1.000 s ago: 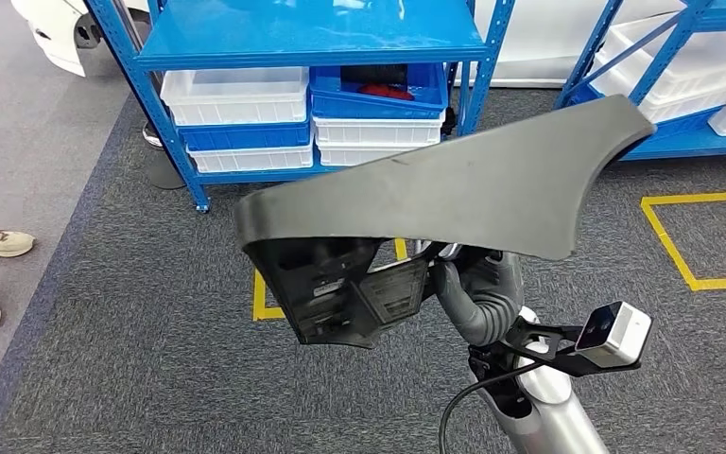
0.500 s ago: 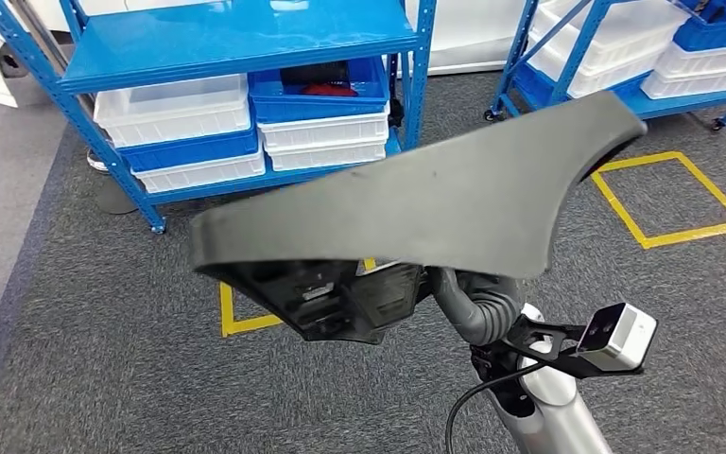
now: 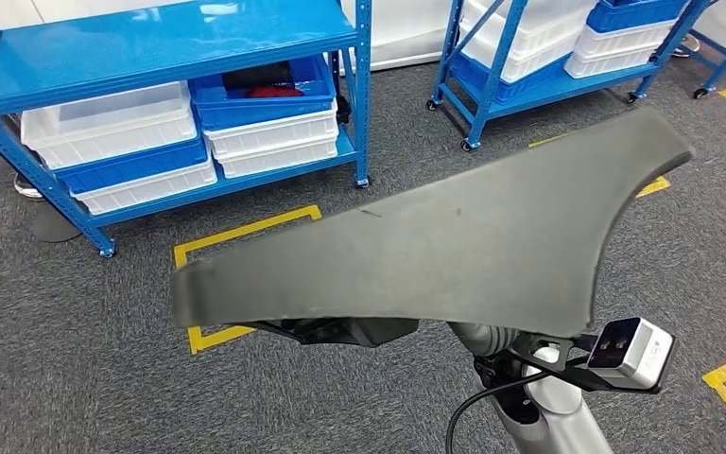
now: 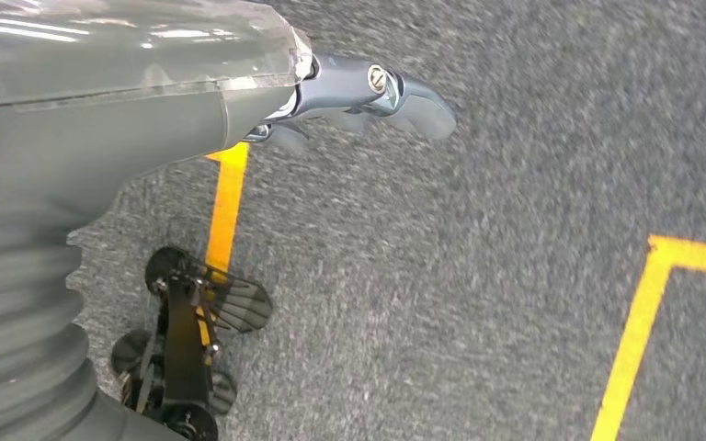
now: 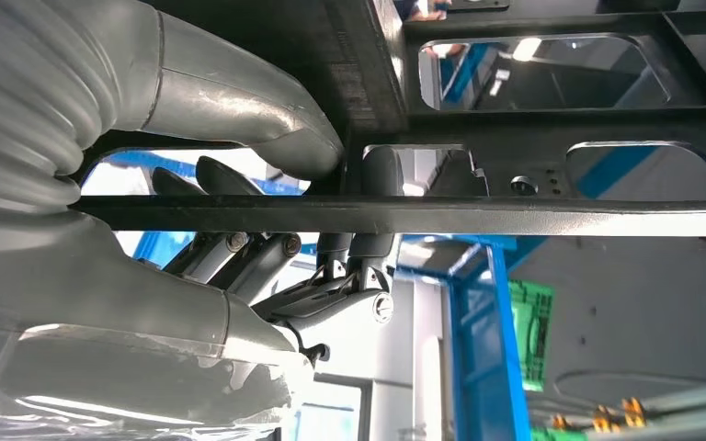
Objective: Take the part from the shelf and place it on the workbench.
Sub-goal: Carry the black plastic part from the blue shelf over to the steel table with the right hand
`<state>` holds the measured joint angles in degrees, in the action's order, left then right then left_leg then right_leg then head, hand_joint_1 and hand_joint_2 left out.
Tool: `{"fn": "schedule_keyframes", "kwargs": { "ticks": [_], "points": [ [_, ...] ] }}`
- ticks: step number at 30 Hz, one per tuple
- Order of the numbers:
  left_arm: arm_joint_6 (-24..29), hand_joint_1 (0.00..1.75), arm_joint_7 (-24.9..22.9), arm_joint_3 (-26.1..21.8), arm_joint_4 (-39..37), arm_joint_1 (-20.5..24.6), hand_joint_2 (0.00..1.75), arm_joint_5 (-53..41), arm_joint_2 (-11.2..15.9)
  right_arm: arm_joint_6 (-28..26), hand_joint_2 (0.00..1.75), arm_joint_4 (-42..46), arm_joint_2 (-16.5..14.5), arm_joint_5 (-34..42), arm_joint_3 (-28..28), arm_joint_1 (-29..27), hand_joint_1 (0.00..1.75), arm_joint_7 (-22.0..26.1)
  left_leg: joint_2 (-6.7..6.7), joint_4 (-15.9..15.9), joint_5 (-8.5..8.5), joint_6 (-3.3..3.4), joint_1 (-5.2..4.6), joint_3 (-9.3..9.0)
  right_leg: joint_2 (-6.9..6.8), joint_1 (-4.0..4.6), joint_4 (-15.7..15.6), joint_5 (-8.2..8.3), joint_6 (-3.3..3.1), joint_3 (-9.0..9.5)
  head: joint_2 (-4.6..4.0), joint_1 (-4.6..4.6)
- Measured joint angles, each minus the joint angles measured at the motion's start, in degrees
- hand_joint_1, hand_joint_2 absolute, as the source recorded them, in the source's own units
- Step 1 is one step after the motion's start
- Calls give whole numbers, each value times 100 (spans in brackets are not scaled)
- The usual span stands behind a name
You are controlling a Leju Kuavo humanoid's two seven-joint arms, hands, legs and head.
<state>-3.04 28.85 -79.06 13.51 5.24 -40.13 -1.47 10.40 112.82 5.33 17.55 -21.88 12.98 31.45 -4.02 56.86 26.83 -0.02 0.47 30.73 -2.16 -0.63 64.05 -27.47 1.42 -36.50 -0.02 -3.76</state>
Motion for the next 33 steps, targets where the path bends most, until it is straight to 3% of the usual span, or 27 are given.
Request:
{"fn": "schedule_keyframes", "kwargs": {
  "ticks": [2, 5, 7, 9, 10, 11, 12, 13, 14, 16, 18, 20, 22, 24, 26, 27, 28, 31, 33],
  "points": [
    [0, 0, 3, 1, 0, 7, 175, 1, 0, 0, 175, 13, 1, 0, -2, 3, 175, 0, -88, 37, 40, -56, -30, -3, -151, 32, -482, 117, -66, 244, 0, 0],
    [-1, 0, 25, 0, 0, 15, 175, 13, 1, 2, 175, 33, 6, -15, -5, 7, 175, 0, -204, 53, 77, -145, -33, -21, -12, 46, -543, 132, -162, 231, 0, 0],
    [-5, 0, 41, 1, 0, 13, 175, 8, 5, 2, 175, 62, 10, -10, -6, 38, 175, -3, -31, 278, 261, -204, -6, 56, 98, 23, -581, 169, -227, 235, 0, 0],
    [-8, 0, 50, 2, 0, -11, 175, -17, 27, -2, 175, 81, 18, 38, -6, 90, 175, -17, 243, 952, 641, -241, 15, 346, 219, 14, -595, 191, -268, 231, 0, 0],
    [-7, 0, 50, 2, 0, -26, 175, -33, 42, -7, 175, 84, 29, 74, -6, 110, 175, -28, 308, 1348, 805, -251, 18, 528, 286, 18, -591, 195, -276, 225, 0, 0],
    [-7, 0, 50, 2, 0, -41, 175, -50, 58, -15, 175, 84, 52, 114, -6, 124, 175, -40, 336, 1632, 879, -255, 18, 666, 359, 23, -585, 197, -280, 223, 0, 0],
    [-7, 0, 49, 3, 0, -52, 175, -70, 70, -28, 175, 84, 85, 156, -6, 140, 175, -50, 348, 1726, 843, -252, 18, 721, 430, 27, -576, 197, -280, 222, 0, 0],
    [-7, 0, 46, 5, 0, -58, 175, -92, 82, -43, 175, 84, 122, 193, -6, 158, 175, -54, 359, 1575, 688, -242, 19, 666, 505, 28, -565, 196, -279, 224, 0, 0],
    [-7, 0, 39, 10, 0, -60, 175, -115, 95, -70, 175, 88, 162, 219, -6, 176, 175, -51, 397, 1228, 459, -227, 22, 521, 581, 28, -553, 195, -275, 226, 0, 0],
    [-11, 0, 19, 22, 0, -62, 175, -167, 121, -126, 175, 102, 219, 236, -7, 201, 175, -33, 598, 458, 122, -180, 32, 189, 725, 33, -530, 195, -245, 215, 0, 0],
    [-16, 0, -22, 33, 0, -62, 175, -204, 140, -203, 175, 144, 254, 201, -7, 203, 175, -19, 721, 147, 73, -135, 27, 59, 847, 21, -522, 223, -173, 165, 0, -1],
    [-16, 0, -82, 39, 0, -44, 175, -217, 142, -296, 175, 238, 287, 125, -8, 167, 175, -12, 633, 94, 54, -76, 26, 49, 918, 3, -530, 257, -89, 120, 0, -1],
    [-2, 0, -134, 39, 0, -25, 175, -221, 132, -373, 175, 353, 319, 49, -12, 113, 175, 20, 516, 25, 3, 6, 44, 32, 699, 25, -405, 159, -31, 50, 0, 1],
    [29, 0, -169, 39, 0, -42, 175, -221, 115, -418, 175, 438, 332, -5, -20, 57, 175, 70, 384, -5, -16, 58, 39, 26, 379, 33, 139, -169, 3, -206, 0, 1],
    [64, 0, -203, 39, 0, -78, 175, -222, 97, -437, 175, 496, 334, -52, -27, -55, 175, 134, 239, -1, -10, 75, 21, 33, 278, 8, 845, -467, 30, -536, 0, 1],
    [78, 0, -221, 39, 0, -88, 175, -224, 89, -433, 175, 519, 339, -75, -26, -133, 175, 191, 167, 1, -5, 75, 17, 35, 264, -3, 996, -481, 40, -599, 0, 0],
    [83, 0, -235, 39, 0, -93, 175, -226, 85, -414, 175, 541, 349, -92, -21, -229, 175, 283, 102, 4, 1, 71, 14, 35, 245, -9, 913, -390, 44, -542, 0, 0],
    [80, 0, -248, 39, 0, -99, 175, -236, 80, -243, 175, 627, 406, -122, 29, -557, 175, 672, -56, 28, 43, 19, -5, 16, -1, 10, -185, 47, -1, 75, 0, 0],
    [80, 0, -242, 39, 0, -114, 175, -239, 87, -21, 175, 705, 430, -122, 120, -817, 175, 809, -143, 45, 76, -40, -29, 1, -106, 52, -555, 114, -59, 268, 0, 0]
  ]
}}
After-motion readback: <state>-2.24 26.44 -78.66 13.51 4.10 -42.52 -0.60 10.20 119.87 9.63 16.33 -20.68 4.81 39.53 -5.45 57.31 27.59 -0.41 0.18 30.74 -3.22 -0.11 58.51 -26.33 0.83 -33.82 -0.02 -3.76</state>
